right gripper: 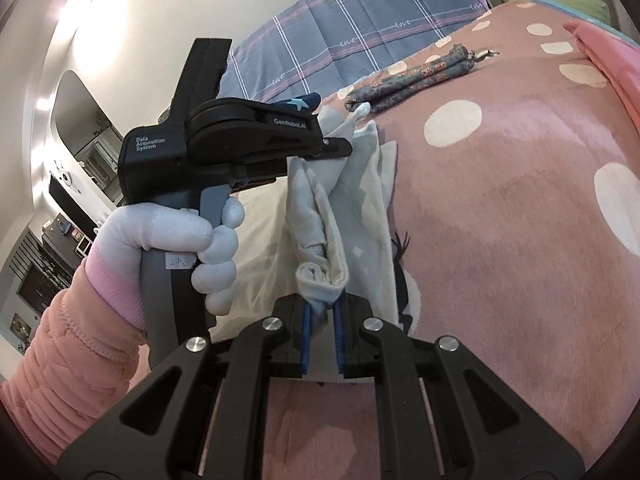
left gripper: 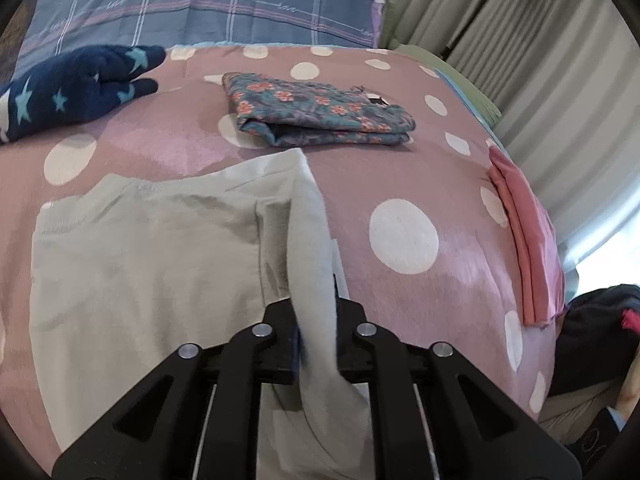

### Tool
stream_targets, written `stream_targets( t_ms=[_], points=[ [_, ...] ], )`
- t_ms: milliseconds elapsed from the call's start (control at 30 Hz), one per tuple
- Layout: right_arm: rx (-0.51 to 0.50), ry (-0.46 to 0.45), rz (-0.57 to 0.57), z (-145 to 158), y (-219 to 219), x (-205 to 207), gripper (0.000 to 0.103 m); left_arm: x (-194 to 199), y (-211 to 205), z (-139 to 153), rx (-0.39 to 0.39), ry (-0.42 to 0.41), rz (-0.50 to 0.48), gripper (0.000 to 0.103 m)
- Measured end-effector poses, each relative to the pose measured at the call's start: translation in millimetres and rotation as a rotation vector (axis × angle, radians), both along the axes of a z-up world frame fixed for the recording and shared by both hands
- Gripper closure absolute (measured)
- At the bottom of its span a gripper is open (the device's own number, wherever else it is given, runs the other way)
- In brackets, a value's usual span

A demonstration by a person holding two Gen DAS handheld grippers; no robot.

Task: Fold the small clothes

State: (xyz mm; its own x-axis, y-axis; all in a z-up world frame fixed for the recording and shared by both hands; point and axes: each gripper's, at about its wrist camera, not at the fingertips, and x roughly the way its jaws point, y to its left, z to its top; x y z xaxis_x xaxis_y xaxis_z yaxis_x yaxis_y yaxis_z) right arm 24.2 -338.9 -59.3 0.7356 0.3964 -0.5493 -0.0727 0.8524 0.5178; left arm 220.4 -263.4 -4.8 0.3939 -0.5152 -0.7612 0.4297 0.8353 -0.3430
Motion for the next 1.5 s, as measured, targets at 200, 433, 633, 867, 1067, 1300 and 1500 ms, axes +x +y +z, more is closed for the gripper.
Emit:
stream_targets(
  t_ms=[200,433,633,867,1067,1300,1500],
  points=[
    [0.007,0.025,-0.003,-5.4,-1.7,-1.1,0.094,-14.9,-3.2,11.5,-0.043,-0.026,-0.067,0.070],
    [0.047,0.093,0.014,-22.6,-6.6,-2.5,0.092,-67.3,46.5,51.8,-0.041,-0.196,-0.090,0.052],
    [0.118,0.130,0.039,-34.8,-15.0,-6.4,0.092,-121.0,126.0,37.4,0.034,-0.222,-0.006,0.049],
    [0.164,0.145,0.055,-37.7,-23.3,2.1,0.090,-185.5,160.3,-4.3,0.226,-0.179,-0.001,0.047],
    [0.148,0.148,0.055,-34.8,-18.5,1.7,0.084,-189.7,167.3,-26.2,0.291,-0.171,0.024,0.043],
    [0.109,0.150,0.038,-26.8,-17.0,5.9,0.092,-182.8,158.6,-26.8,0.288,-0.209,0.030,0.043],
    [0.071,0.137,-0.030,-11.6,-25.3,-1.6,0.095,-176.4,169.7,-34.0,0.333,-0.197,0.095,0.043]
  ],
)
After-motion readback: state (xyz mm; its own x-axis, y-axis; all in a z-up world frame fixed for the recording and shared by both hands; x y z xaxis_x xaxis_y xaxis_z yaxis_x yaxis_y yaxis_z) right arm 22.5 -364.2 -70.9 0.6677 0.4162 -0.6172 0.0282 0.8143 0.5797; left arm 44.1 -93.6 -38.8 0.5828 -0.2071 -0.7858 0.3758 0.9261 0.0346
